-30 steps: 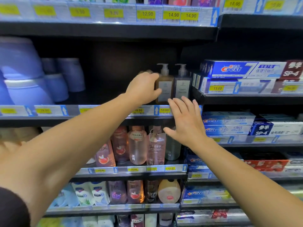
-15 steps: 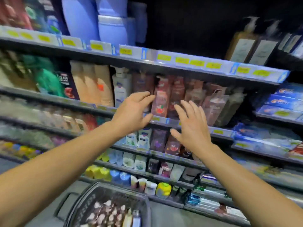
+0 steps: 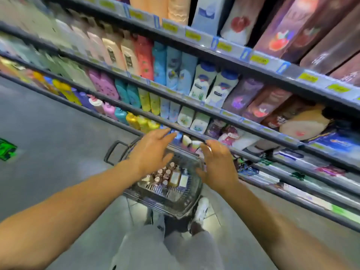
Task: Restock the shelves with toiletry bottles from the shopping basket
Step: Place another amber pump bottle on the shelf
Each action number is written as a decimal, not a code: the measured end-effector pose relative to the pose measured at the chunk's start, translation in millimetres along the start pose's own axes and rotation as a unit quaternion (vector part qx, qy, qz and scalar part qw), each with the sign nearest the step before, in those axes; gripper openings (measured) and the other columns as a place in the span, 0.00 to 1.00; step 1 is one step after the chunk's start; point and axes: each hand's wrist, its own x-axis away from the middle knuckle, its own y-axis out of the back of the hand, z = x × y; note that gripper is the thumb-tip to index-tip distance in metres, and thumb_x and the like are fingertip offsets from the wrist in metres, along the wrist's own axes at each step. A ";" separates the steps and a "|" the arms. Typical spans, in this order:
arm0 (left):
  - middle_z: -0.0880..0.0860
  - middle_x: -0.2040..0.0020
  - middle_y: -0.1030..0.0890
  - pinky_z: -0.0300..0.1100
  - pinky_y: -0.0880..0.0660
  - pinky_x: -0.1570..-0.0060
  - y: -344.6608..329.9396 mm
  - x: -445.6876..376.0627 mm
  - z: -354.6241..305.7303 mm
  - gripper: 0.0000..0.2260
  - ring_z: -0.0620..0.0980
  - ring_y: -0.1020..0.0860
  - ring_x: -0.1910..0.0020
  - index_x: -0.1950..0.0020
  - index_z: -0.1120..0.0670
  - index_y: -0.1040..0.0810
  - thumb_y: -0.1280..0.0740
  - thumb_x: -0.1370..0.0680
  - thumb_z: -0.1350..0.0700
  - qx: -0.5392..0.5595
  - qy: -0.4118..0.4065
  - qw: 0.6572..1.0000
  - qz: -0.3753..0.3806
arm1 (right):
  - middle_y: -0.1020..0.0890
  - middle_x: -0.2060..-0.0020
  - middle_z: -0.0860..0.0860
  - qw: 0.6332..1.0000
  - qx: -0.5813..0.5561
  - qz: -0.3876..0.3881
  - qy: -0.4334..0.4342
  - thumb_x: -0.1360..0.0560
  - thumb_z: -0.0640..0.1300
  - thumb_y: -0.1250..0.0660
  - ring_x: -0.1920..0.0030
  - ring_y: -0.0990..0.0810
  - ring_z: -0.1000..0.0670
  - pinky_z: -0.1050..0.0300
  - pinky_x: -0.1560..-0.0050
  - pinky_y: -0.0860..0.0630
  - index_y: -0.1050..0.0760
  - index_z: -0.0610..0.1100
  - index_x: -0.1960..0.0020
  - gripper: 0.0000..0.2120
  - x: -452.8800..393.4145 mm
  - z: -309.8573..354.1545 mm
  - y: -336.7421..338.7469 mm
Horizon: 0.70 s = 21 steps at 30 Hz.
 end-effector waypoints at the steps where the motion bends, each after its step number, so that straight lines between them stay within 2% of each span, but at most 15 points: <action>1: 0.61 0.29 0.29 0.53 0.34 0.31 -14.3 5.2 7.8 0.28 0.63 0.31 0.30 0.27 0.58 0.30 0.29 0.25 0.51 0.008 0.013 1.000 0.014 | 0.30 0.32 0.41 1.000 -0.004 0.023 -0.005 0.31 0.53 0.26 0.32 0.31 0.36 0.41 0.33 0.35 0.32 0.41 0.29 0.35 1.0 0.7 -14.5; 3: 0.61 0.30 0.28 0.55 0.32 0.33 -43.3 13.4 21.3 0.28 0.64 0.29 0.32 0.28 0.58 0.28 0.28 0.26 0.53 0.018 0.028 0.999 0.039 | 0.32 0.29 0.42 0.997 -0.011 0.071 -0.013 0.28 0.54 0.29 0.30 0.35 0.38 0.45 0.29 0.40 0.36 0.41 0.26 0.36 3.5 -2.9 -46.6; 6: 0.62 0.33 0.25 0.55 0.27 0.38 -86.4 20.8 35.7 0.27 0.65 0.25 0.37 0.30 0.59 0.26 0.27 0.28 0.56 0.040 0.065 0.994 0.075 | 0.27 0.34 0.41 0.992 -0.052 0.106 -0.035 0.30 0.51 0.28 0.34 0.29 0.38 0.47 0.33 0.35 0.31 0.38 0.29 0.33 6.2 -13.5 -92.9; 8: 0.61 0.33 0.25 0.56 0.25 0.40 -114.3 20.3 43.0 0.26 0.65 0.25 0.38 0.31 0.59 0.26 0.28 0.28 0.56 0.057 0.083 0.991 0.093 | 0.26 0.35 0.42 0.985 -0.078 0.139 -0.066 0.29 0.50 0.31 0.34 0.30 0.39 0.49 0.34 0.33 0.30 0.40 0.30 0.30 6.1 -20.5 -120.9; 12: 0.61 0.33 0.26 0.57 0.28 0.39 -174.7 12.2 57.3 0.26 0.65 0.26 0.37 0.29 0.58 0.29 0.31 0.26 0.53 0.065 0.124 0.981 0.137 | 0.25 0.36 0.43 0.965 -0.114 0.201 -0.122 0.30 0.48 0.30 0.37 0.28 0.39 0.50 0.42 0.28 0.31 0.43 0.29 0.31 3.2 -36.7 -183.4; 16: 0.58 0.31 0.27 0.54 0.29 0.37 -240.6 4.0 74.7 0.27 0.64 0.29 0.35 0.26 0.53 0.33 0.33 0.25 0.52 0.090 0.191 0.964 0.162 | 0.28 0.33 0.42 0.949 -0.143 0.249 -0.131 0.28 0.49 0.31 0.35 0.30 0.39 0.49 0.39 0.29 0.34 0.43 0.28 0.31 -10.8 -54.6 -256.8; 19: 0.56 0.27 0.31 0.47 0.36 0.30 -297.5 -4.3 95.3 0.28 0.58 0.33 0.29 0.24 0.51 0.36 0.34 0.24 0.50 0.104 0.218 0.953 0.186 | 0.27 0.34 0.42 0.939 -0.160 0.269 -0.144 0.27 0.51 0.31 0.36 0.28 0.39 0.50 0.42 0.27 0.34 0.43 0.30 0.28 -33.2 -66.2 -314.7; 21: 0.54 0.25 0.33 0.45 0.39 0.29 -334.2 -8.9 110.1 0.28 0.56 0.36 0.27 0.24 0.50 0.36 0.34 0.23 0.49 0.117 0.238 0.944 0.196 | 0.25 0.36 0.43 0.931 -0.184 0.271 -0.159 0.26 0.50 0.31 0.38 0.26 0.41 0.51 0.43 0.27 0.33 0.44 0.30 0.28 -49.1 -72.0 -353.3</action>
